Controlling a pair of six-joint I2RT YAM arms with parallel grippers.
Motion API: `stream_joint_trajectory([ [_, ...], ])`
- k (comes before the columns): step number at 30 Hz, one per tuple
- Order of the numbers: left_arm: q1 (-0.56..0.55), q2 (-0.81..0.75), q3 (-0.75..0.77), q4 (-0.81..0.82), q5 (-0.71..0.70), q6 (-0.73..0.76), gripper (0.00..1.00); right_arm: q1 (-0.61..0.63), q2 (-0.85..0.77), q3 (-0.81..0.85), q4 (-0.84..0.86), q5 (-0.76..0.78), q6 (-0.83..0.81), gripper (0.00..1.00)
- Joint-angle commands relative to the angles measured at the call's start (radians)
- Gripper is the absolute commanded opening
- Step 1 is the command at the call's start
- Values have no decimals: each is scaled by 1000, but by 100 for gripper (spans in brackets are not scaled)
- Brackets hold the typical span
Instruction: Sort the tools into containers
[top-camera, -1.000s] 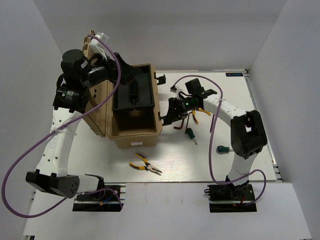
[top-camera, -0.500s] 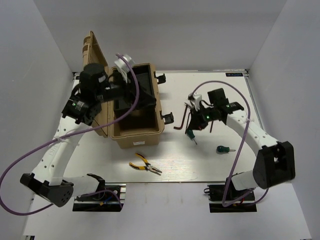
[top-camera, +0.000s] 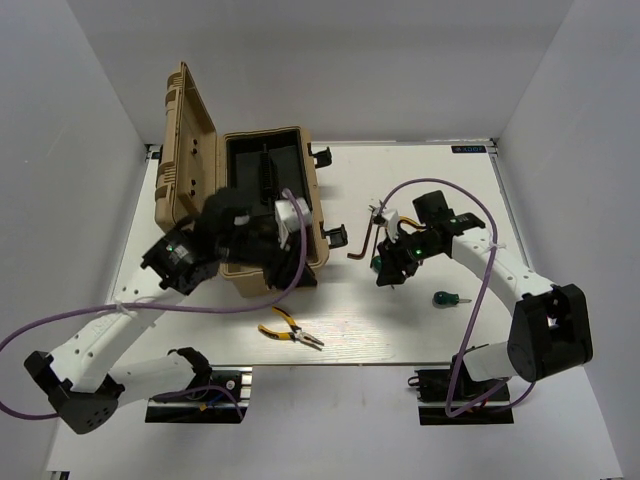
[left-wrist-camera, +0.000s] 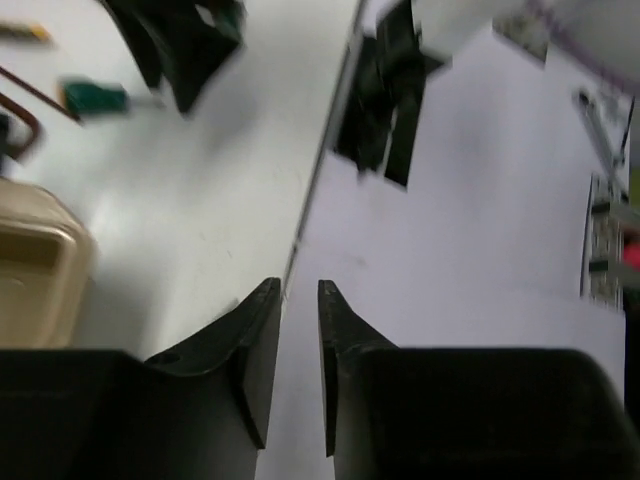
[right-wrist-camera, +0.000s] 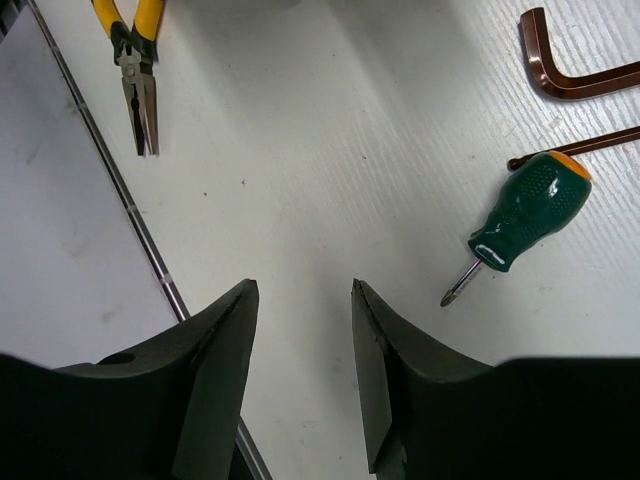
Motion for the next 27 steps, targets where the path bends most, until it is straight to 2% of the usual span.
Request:
stream_joint_trajectory([
  [1, -74, -29, -117, -53, -38, -5, 32, -2, -30, -3, 7, -7, -31, 49],
  [4, -180, -8, -158, -53, -116, -33, 30, -8, -59, -19, 24, 27, -23, 50],
  [5, -212, 11, -159, -53, -188, -33, 30, -10, -62, -22, 31, 30, -19, 50],
  [7, -327, 92, -122, -62, -274, -33, 34, -14, -70, -26, 37, 48, -11, 50],
  [10, -493, 254, -62, -117, -557, -22, 38, -22, -75, -34, 42, 71, -8, 50],
  [12, -584, 314, -47, -132, -654, -22, 39, -33, -84, -45, 45, 82, -6, 50],
  [13, -602, 342, -47, -132, -747, -10, 40, -37, -91, -48, 50, 85, -8, 50],
  [15, -626, 361, -83, -123, -837, 9, 40, -45, -108, -65, 53, 93, -14, 50],
  [18, -626, 391, -128, -102, -898, 40, 40, -65, -128, -79, 62, 105, -22, 50],
  [21, -602, 410, -148, -79, -924, 49, 32, -77, -133, -80, 50, 90, -23, 47],
  [23, -602, 410, -178, -51, -925, 73, 30, -88, -136, -77, 48, 78, -20, 43],
  [27, -593, 410, -255, 21, -873, 107, 42, -103, -145, -82, 45, 75, -14, 43],
])
